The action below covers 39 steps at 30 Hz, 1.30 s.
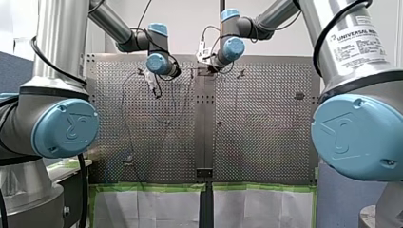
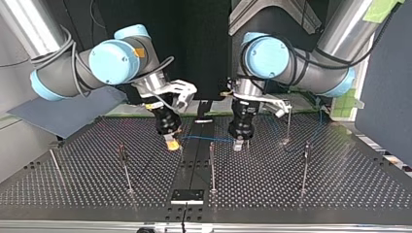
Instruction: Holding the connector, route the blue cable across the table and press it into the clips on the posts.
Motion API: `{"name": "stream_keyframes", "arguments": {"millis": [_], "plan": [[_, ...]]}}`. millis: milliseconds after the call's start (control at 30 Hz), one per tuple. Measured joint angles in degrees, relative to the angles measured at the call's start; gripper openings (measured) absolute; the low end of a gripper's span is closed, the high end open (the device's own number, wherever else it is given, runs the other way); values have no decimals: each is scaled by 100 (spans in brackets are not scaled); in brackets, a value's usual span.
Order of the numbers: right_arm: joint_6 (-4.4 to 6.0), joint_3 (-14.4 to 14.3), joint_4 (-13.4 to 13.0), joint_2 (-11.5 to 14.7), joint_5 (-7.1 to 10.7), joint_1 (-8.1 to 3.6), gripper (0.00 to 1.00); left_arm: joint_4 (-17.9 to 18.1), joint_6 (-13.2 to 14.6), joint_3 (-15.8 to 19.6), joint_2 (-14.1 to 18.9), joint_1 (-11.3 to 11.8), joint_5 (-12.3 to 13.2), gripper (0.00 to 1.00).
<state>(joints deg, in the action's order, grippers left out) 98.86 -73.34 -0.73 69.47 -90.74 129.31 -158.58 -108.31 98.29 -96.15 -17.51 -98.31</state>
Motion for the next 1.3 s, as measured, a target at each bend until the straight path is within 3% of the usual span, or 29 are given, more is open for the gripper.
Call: {"name": "stream_keyframes", "arguments": {"millis": [567,1000,1233,1267,1300], "plan": [[198,351,10,-181,262,-302,0,-46,-92,-592,-623,63,165,0],[223,385,-12,-348,342,-552,0,-220,-94,-1197,-1231,188,192,0],[223,391,-16,-369,379,-655,0,-283,-94,-1282,-1307,269,246,0],[223,392,-17,-369,389,-660,0,-307,-94,-1285,-1306,275,246,12],[222,391,-16,-369,394,-662,0,-326,-94,-1285,-1306,278,248,12]]}}
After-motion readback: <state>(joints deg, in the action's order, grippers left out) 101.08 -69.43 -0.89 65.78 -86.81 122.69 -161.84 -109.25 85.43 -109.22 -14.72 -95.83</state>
